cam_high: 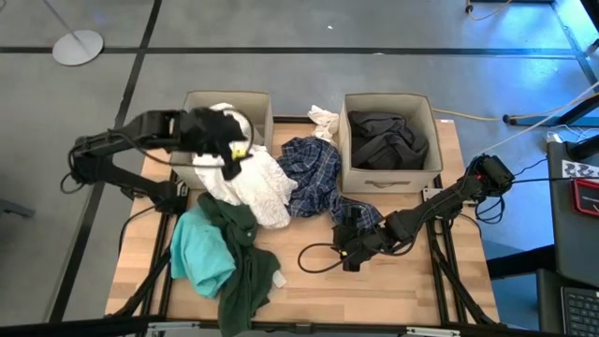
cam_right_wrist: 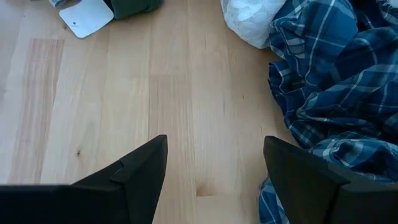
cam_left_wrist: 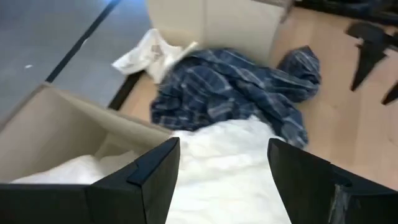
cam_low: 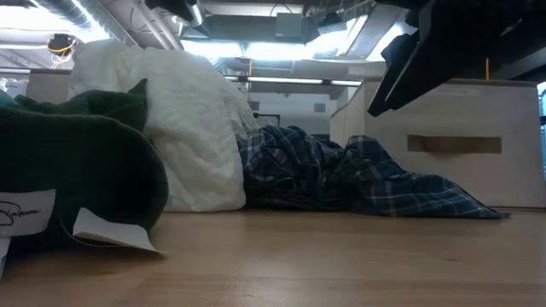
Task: Sort clothes
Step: Put the white shirt into the left brown bin
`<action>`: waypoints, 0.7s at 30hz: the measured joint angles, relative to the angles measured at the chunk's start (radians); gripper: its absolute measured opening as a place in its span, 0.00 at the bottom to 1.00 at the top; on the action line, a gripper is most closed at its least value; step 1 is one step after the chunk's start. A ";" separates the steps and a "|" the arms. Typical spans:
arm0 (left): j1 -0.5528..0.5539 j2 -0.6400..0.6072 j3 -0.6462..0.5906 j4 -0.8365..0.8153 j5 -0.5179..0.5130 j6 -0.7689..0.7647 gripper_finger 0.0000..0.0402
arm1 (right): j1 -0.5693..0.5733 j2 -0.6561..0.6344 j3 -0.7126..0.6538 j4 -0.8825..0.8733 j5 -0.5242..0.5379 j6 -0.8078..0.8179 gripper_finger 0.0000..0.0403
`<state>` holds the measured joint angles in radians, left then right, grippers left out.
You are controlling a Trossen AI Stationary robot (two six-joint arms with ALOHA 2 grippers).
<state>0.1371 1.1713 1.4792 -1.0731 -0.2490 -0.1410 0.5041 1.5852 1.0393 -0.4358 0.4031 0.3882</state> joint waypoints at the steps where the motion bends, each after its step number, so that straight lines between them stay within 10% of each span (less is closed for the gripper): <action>1: -0.033 0.006 0.000 -0.004 -0.025 -0.012 0.58 | 0.000 0.000 0.000 0.002 0.000 0.000 0.67; 21: -0.190 0.181 0.000 -0.219 -0.262 -0.164 0.58 | 0.000 0.000 0.000 0.010 -0.003 0.000 0.67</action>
<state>-0.0527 1.3520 1.4788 -1.2925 -0.5110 -0.3047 0.5041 1.5852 1.0389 -0.4259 0.4004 0.3878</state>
